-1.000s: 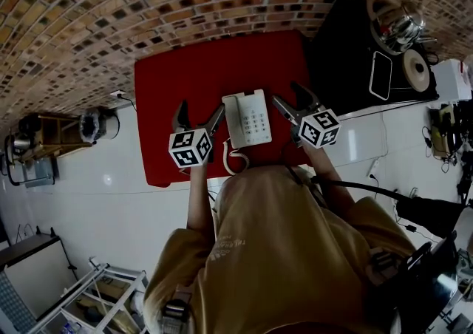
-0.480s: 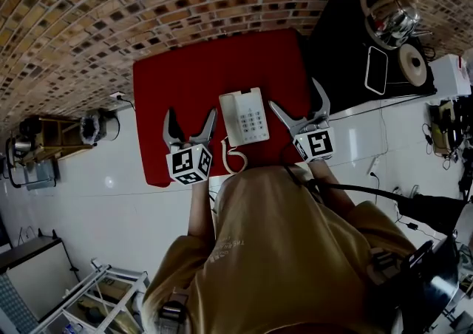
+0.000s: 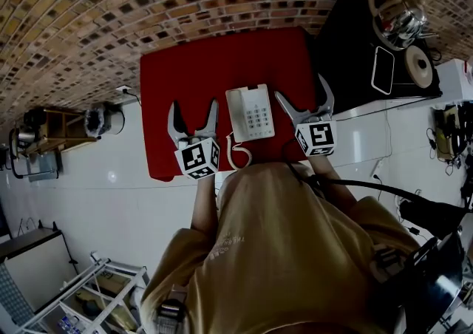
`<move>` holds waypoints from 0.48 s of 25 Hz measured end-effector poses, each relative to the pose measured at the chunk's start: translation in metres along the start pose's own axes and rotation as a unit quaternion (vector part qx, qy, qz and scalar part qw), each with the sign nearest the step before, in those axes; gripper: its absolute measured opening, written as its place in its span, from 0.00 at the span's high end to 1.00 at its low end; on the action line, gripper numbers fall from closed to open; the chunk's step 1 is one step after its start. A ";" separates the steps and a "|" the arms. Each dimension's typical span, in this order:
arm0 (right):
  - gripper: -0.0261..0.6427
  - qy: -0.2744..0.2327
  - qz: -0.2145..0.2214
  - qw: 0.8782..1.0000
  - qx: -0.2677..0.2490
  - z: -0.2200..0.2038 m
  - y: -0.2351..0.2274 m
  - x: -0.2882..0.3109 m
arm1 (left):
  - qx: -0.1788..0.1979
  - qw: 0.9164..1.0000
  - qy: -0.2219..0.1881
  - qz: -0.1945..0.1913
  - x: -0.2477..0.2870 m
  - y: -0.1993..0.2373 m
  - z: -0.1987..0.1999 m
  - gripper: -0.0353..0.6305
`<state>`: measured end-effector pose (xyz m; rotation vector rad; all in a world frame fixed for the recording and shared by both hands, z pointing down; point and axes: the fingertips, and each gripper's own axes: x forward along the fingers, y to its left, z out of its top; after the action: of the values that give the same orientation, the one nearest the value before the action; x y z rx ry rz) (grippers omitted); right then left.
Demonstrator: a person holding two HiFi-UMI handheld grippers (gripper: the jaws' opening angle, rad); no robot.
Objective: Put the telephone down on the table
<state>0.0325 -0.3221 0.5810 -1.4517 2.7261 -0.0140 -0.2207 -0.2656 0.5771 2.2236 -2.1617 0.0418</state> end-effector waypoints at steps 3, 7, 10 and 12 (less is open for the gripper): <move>0.25 -0.007 -0.003 1.000 -0.010 0.006 0.003 0.001 | 0.007 1.000 -0.008 0.009 -0.004 0.006 0.004 0.29; 0.25 -0.033 -0.013 0.999 -0.027 0.023 0.001 -0.001 | 0.014 0.999 -0.048 0.017 -0.013 0.008 0.022 0.29; 0.25 -0.032 -0.021 0.998 -0.044 0.031 -0.001 -0.004 | 0.015 0.997 -0.071 0.014 -0.015 0.006 0.030 0.29; 0.25 -0.041 -0.024 0.998 -0.043 0.037 -0.002 -0.004 | 0.018 0.997 -0.073 0.011 -0.014 0.004 0.030 0.29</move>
<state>0.0380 -0.3189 0.5441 -1.5041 2.6572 0.1578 -0.2256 -0.2529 0.5462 2.2910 -2.2757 -0.0851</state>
